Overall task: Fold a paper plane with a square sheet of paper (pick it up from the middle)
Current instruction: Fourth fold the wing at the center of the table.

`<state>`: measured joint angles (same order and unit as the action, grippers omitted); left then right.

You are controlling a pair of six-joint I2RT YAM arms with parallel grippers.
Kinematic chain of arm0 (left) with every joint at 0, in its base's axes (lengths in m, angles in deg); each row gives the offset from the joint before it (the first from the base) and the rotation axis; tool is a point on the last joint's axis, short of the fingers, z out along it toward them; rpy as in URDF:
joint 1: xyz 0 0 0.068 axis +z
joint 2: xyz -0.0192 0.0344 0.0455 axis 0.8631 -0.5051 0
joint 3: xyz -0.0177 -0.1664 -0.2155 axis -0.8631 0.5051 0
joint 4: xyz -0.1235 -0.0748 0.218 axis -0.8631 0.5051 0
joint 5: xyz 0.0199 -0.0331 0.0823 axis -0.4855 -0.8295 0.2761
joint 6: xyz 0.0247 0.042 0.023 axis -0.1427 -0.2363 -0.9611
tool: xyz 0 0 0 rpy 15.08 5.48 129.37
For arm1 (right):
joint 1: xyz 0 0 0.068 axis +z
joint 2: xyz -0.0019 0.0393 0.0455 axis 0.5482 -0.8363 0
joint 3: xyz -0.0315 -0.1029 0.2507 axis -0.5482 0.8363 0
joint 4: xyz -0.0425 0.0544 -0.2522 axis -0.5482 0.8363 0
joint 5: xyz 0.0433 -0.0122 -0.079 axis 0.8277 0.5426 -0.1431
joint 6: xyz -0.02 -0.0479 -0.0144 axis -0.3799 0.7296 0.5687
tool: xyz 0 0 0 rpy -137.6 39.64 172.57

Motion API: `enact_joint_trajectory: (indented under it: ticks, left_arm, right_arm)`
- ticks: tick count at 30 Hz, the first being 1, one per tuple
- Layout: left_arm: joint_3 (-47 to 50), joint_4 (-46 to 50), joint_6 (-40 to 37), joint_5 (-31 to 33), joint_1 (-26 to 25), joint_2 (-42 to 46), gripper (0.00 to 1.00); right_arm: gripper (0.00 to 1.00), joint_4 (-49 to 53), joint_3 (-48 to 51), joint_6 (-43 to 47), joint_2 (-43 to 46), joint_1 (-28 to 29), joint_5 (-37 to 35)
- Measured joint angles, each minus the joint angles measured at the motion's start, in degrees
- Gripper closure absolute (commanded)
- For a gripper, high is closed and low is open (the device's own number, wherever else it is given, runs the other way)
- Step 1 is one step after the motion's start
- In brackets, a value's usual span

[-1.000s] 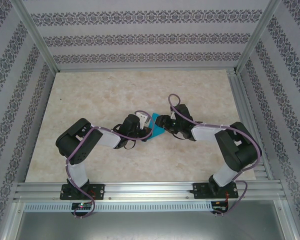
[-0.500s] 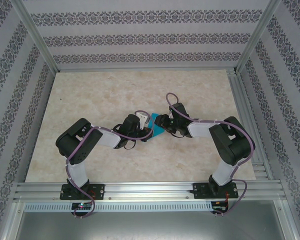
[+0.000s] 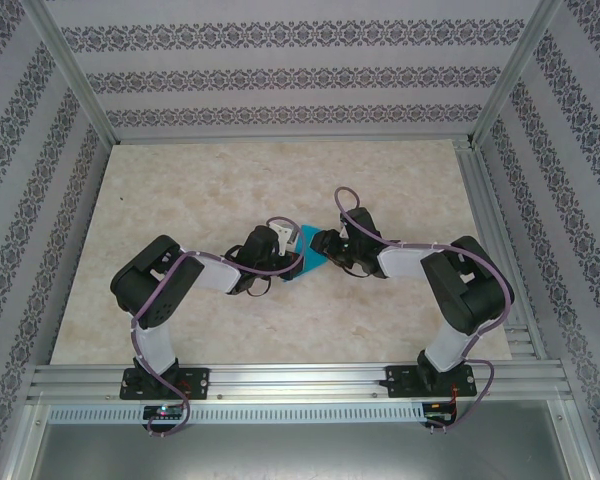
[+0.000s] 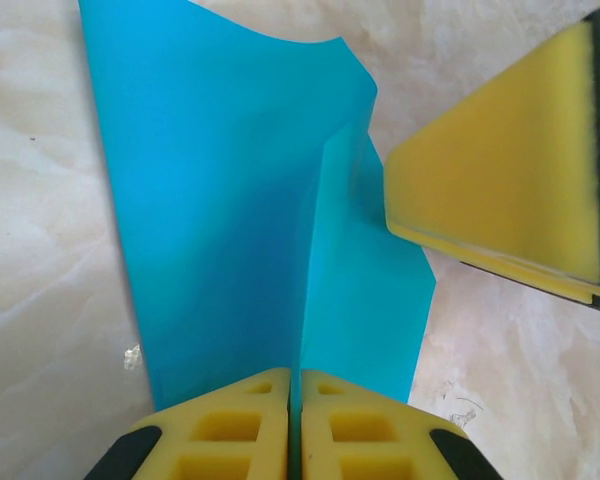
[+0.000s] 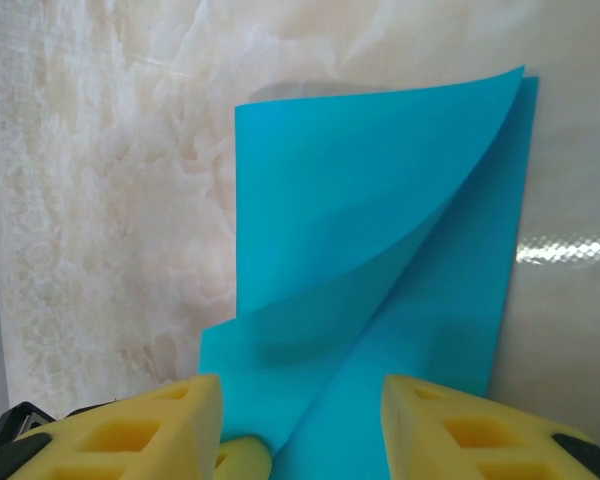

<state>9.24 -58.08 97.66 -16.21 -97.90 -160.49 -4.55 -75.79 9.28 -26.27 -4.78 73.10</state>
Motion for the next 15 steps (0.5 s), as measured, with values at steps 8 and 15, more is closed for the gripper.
enact_joint_trajectory:
  ticks: [8, 15]
  left_arm:
    - [0.0, 0.1, 0.4, -0.3, 0.0, 0.0, 0.85]
    - [-0.8, 3.9, 0.7, -1.3, 0.0, 0.9, 0.73]
  right_arm:
    - [0.61, 2.6, -2.0, 0.0, -2.1, 0.0, -0.1]
    - [0.59, 3.9, -3.3, -0.2, -3.6, 0.0, -0.1]
